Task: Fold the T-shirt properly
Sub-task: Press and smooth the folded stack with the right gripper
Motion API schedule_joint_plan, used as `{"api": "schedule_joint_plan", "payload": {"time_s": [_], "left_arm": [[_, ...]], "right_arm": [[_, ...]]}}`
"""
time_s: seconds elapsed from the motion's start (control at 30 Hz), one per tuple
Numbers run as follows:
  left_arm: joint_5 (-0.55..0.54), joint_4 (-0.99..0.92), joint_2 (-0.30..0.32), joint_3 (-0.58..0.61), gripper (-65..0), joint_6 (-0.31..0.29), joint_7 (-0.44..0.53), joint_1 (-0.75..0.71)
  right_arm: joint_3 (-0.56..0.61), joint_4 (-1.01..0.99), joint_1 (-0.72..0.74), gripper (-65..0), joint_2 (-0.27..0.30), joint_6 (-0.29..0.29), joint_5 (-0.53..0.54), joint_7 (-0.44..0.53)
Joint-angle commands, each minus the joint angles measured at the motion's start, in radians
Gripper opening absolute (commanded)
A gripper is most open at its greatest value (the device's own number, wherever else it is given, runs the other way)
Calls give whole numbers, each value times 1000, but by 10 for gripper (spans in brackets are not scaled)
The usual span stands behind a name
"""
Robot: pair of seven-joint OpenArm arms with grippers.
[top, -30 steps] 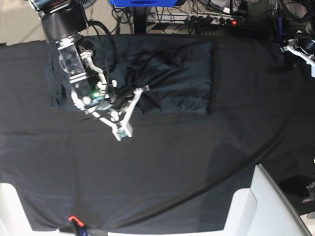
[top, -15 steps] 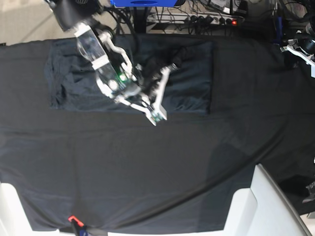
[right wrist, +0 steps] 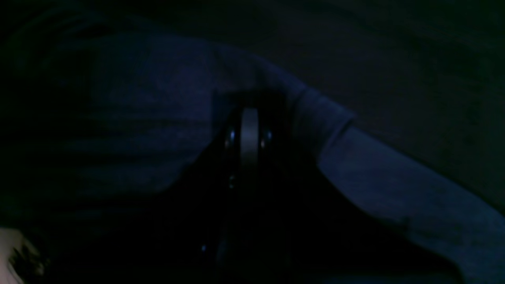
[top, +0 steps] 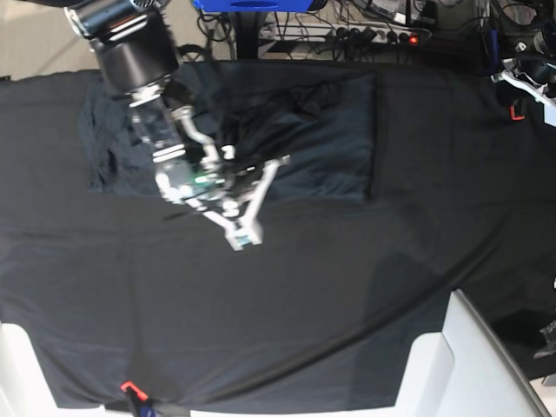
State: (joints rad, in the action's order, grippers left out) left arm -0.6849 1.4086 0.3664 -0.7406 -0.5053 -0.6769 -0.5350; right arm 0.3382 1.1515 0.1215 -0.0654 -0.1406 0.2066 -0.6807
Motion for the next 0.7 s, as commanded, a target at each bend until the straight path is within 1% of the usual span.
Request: {"api": "schedule_joint_plan", "payload": {"time_s": [0.0,0.13,0.23,0.43,0.57,0.67], "left_arm": [[-14,11,19,-12,-650,-8,16,-6],[-12,10,19,-10,-650,-8,16,16],[-12,4,19,-6,-650,-8,16,28],[-12,-2,18,-4,-650,-8,15,49],[-12,-44,26,-4,-650,-8,16,59],[-12,-48,26,-6,-650,-8,16,60]], "right_arm": [[-17,3,22,-648,5,-1,4,17],[-78,-3,20,-648,20,-1,4,11],[-86,15,14,-648,20,-1,4,-1],[-84,173,-50,-648,9,-3,4,-92],[-84,293,-92,-648,9,-3,6,-161],[-83,399,-127,-648,12,-3,6,-231]]}}
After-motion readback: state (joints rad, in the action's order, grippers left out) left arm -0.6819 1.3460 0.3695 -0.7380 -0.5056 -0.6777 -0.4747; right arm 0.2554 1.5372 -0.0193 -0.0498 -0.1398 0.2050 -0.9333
